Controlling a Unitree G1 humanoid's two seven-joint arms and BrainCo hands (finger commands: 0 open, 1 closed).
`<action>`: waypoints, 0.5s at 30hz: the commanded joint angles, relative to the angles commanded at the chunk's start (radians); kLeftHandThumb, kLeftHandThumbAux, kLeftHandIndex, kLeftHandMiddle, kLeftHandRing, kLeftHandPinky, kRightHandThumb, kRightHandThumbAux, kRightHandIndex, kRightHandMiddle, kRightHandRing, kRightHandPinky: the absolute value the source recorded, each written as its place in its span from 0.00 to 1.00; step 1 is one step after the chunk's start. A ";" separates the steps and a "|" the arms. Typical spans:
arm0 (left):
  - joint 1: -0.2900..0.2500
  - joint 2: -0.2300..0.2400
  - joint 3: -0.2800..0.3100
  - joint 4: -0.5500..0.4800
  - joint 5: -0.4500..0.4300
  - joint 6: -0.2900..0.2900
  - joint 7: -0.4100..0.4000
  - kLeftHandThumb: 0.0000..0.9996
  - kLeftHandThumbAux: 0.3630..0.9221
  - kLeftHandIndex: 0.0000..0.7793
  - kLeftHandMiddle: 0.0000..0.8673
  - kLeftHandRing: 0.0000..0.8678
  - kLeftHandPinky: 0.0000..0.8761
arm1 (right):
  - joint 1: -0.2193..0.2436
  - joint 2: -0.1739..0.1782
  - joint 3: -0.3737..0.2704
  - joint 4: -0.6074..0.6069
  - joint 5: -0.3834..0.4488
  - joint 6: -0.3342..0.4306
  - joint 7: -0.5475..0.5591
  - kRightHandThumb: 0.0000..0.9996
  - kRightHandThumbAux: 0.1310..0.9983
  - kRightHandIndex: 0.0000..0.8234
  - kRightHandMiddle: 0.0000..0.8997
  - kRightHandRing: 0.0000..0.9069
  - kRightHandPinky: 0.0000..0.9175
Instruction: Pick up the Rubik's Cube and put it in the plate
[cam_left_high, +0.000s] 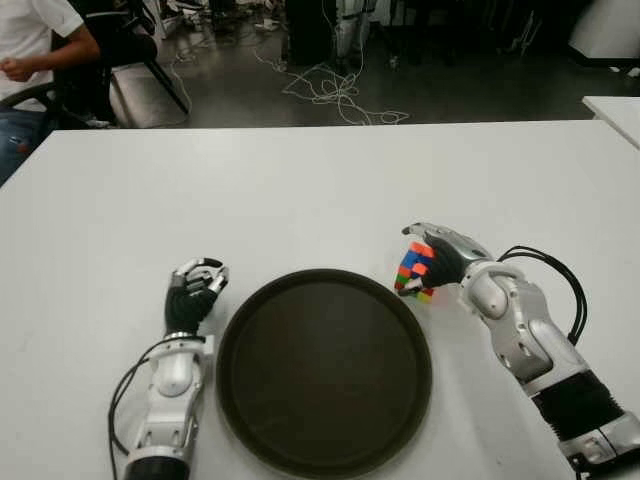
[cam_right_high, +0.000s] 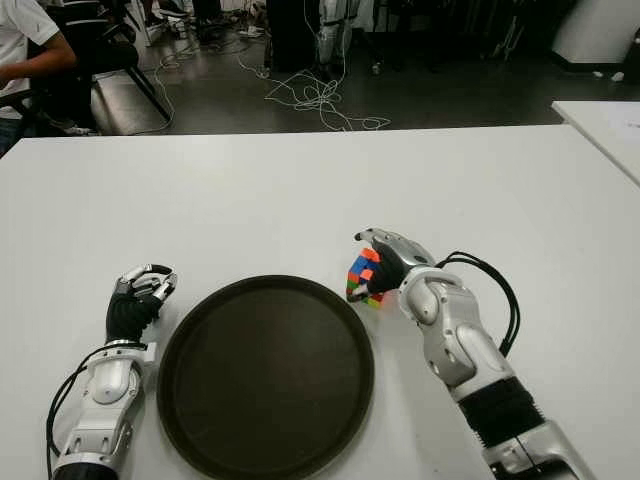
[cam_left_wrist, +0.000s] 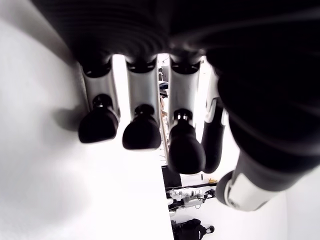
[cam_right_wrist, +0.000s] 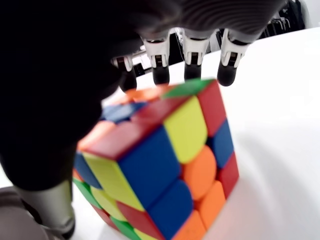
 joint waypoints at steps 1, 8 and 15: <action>0.000 0.001 0.000 0.001 0.000 -0.001 -0.001 0.71 0.61 0.57 0.93 0.94 0.90 | 0.001 0.000 0.001 0.000 0.000 0.001 0.002 0.00 0.72 0.00 0.00 0.00 0.01; -0.003 0.006 -0.001 0.008 -0.002 -0.001 -0.009 0.71 0.61 0.57 0.93 0.94 0.89 | 0.007 0.002 0.006 0.005 0.000 0.005 0.004 0.00 0.73 0.00 0.00 0.00 0.01; -0.005 0.009 -0.001 0.013 -0.005 -0.005 -0.014 0.70 0.62 0.57 0.93 0.94 0.90 | 0.010 0.003 0.013 0.005 -0.006 0.015 0.003 0.00 0.74 0.00 0.00 0.00 0.01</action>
